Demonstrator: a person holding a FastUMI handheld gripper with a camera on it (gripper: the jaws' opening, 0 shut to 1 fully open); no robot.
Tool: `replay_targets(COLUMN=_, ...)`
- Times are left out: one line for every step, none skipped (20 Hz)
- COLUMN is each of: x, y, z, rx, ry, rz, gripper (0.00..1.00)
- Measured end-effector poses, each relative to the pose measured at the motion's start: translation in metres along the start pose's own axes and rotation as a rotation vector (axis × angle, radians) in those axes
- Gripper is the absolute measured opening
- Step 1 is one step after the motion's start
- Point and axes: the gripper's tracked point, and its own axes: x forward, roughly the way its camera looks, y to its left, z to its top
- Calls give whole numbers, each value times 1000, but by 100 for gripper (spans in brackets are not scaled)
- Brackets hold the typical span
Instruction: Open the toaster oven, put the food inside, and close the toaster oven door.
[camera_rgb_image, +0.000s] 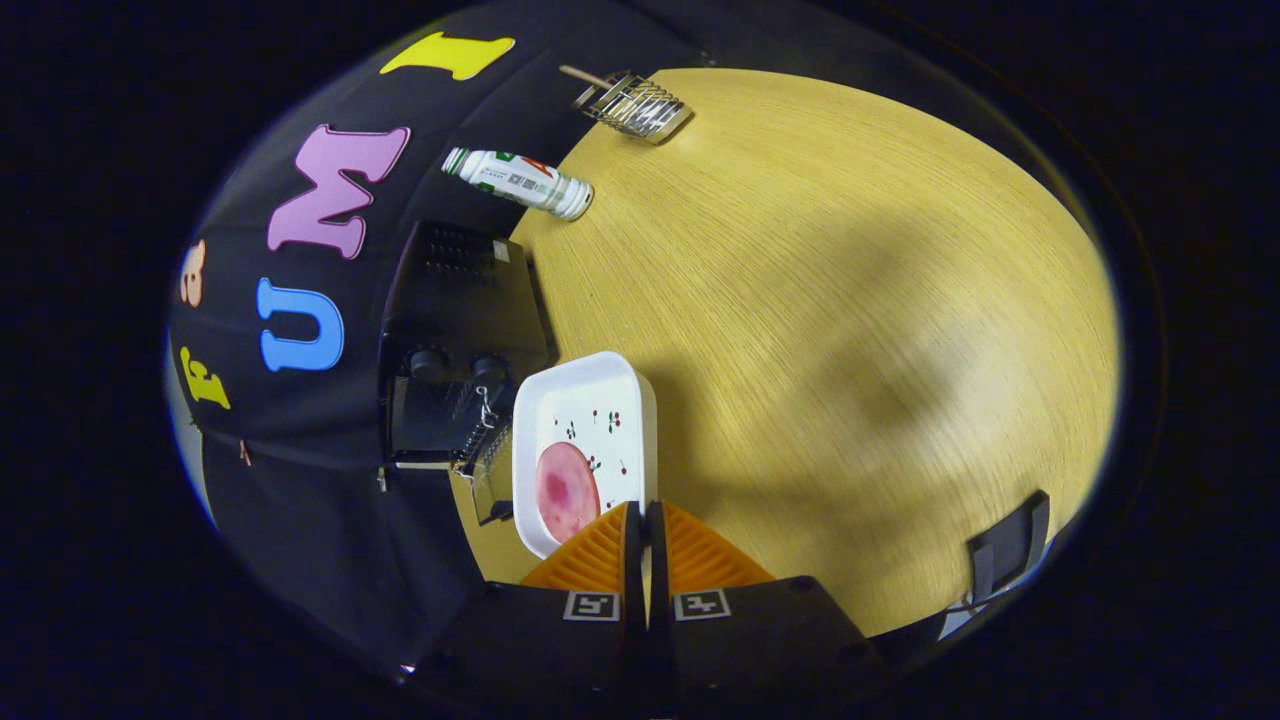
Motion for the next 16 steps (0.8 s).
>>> replay_targets(x=-6, y=3, z=-2, rx=13, ry=-16, rz=5, gripper=5)
replay_targets(x=-12, y=5, z=-3, rx=25, ry=-37, rz=11, gripper=5)
replay_targets(x=-18, y=9, z=-6, rx=36, ry=-55, rz=19, gripper=5)
replay_targets(x=-23, y=14, z=-9, rx=48, ry=-72, rz=29, gripper=5)
replay_targets(x=-29, y=21, z=-15, rx=64, ry=-86, rz=41, gripper=5)
replay_targets(x=-32, y=27, z=-20, rx=80, ry=-96, rz=52, gripper=5)
replay_targets(x=-34, y=33, z=-26, rx=94, ry=-104, rz=63, gripper=5)
replay_targets(x=-34, y=40, z=-33, rx=107, ry=-111, rz=73, gripper=5)
replay_targets(x=-31, y=49, z=-40, rx=115, ry=-116, rz=83, gripper=5)
replay_targets(x=-26, y=57, z=-46, rx=119, ry=-126, rz=92, gripper=5)
replay_targets(x=-23, y=65, z=-54, rx=121, ry=-127, rz=98, gripper=5)
replay_targets(x=-16, y=75, z=-61, rx=124, ry=-125, rz=103, gripper=5)
replay_targets(x=-11, y=82, z=-70, rx=123, ry=-120, rz=109, gripper=5)
replay_targets(x=-5, y=90, z=-79, rx=118, ry=-112, rz=114, gripper=5)
replay_targets(x=-3, y=101, z=-87, rx=115, ry=-107, rz=117, gripper=5)
replay_targets(x=3, y=110, z=-94, rx=107, ry=-99, rz=120, gripper=5)
